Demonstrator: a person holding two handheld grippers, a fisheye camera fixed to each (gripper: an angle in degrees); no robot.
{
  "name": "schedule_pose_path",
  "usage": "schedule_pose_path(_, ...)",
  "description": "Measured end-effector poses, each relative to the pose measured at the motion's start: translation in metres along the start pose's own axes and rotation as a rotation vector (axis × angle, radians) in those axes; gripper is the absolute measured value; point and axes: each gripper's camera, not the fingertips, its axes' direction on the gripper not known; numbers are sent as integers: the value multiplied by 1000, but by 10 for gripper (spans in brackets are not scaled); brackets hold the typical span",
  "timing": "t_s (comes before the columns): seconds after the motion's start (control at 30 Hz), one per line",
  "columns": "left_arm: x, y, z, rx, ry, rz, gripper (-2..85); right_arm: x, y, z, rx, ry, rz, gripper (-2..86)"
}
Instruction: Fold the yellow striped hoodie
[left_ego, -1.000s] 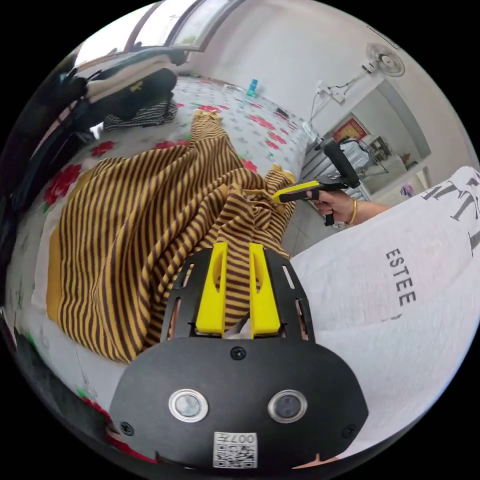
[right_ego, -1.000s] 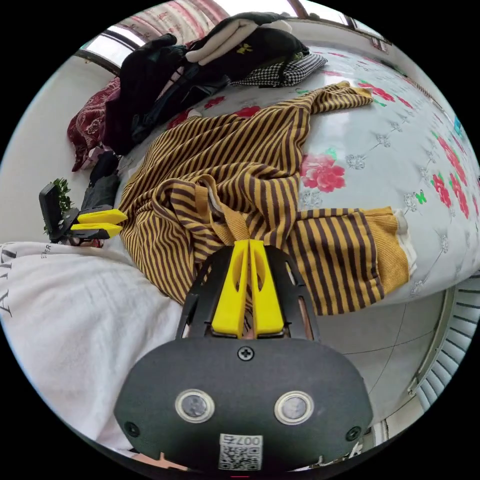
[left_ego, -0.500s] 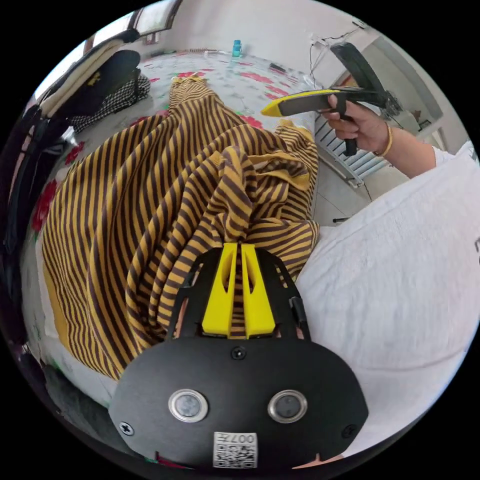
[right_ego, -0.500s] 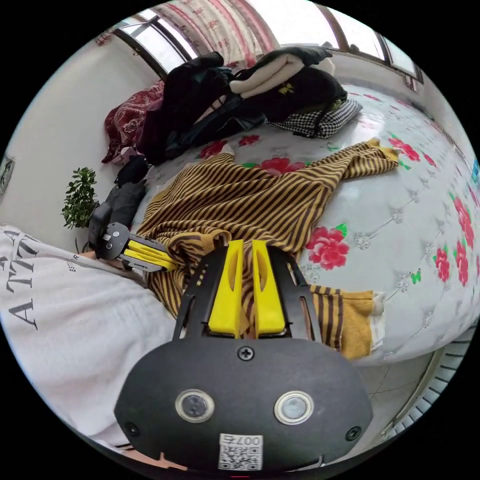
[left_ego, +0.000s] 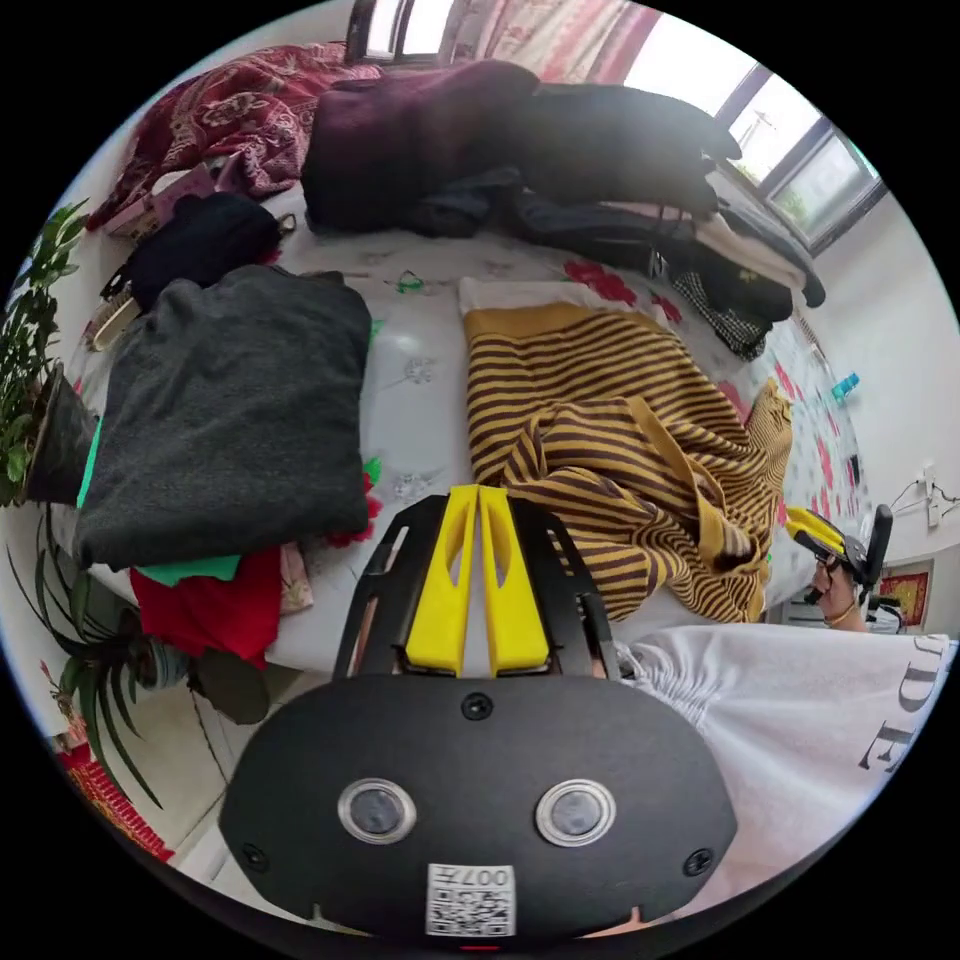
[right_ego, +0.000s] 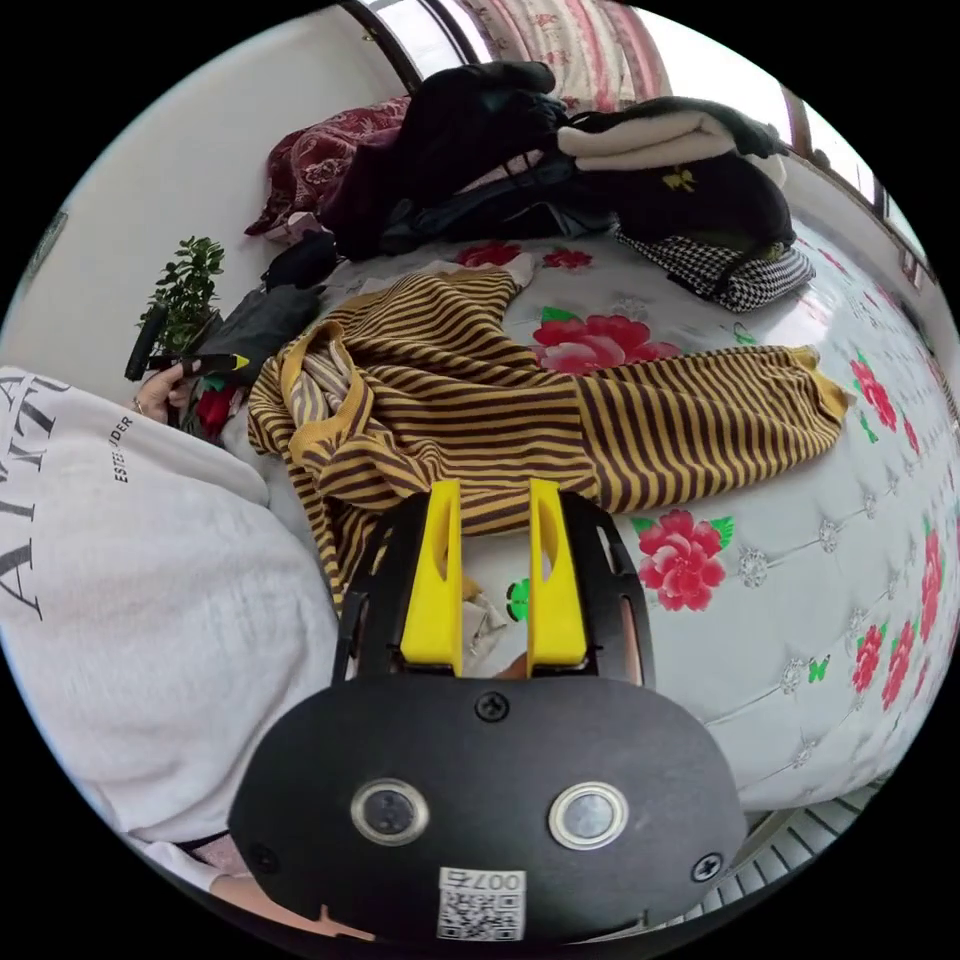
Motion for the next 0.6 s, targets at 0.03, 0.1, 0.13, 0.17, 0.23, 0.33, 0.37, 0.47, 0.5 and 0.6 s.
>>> schedule_pose_path(0.03, -3, 3, -5, 21, 2, -5, 5, -2, -2, 1, -2, -6, -15, 90)
schedule_pose_path(0.1, -8, 11, -21, 88, 68, 14, 59, -14, -8, 8, -13, -46, -87, 91)
schedule_pose_path(0.13, -7, 13, -23, 99, 95, 23, 71, -18, -9, 11, -26, -55, -109, 91)
schedule_pose_path(0.17, -5, 14, -25, 108, 150, 48, 97, -26, -10, 18, -56, -72, -150, 90)
schedule_pose_path(0.23, 3, 12, -19, 86, 200, 86, 128, -35, -11, 28, -91, -118, -180, 85)
schedule_pose_path(0.33, 23, 5, 14, -9, 237, 168, 165, -35, -11, 50, -150, -214, -167, 66)
schedule_pose_path(0.37, 30, 1, 34, -77, 246, 187, 160, -35, -11, 64, -200, -215, -170, 56)
schedule_pose_path(0.47, 38, -6, 71, -211, 256, 158, 62, -36, -8, 97, -328, -137, -151, 25)
schedule_pose_path(0.5, 38, -6, 67, -200, 256, 153, 46, -35, -9, 93, -304, -114, -129, 18)
schedule_pose_path(0.6, 36, 3, 16, -36, 347, 227, 27, -38, -4, 41, -82, 20, -57, 8)
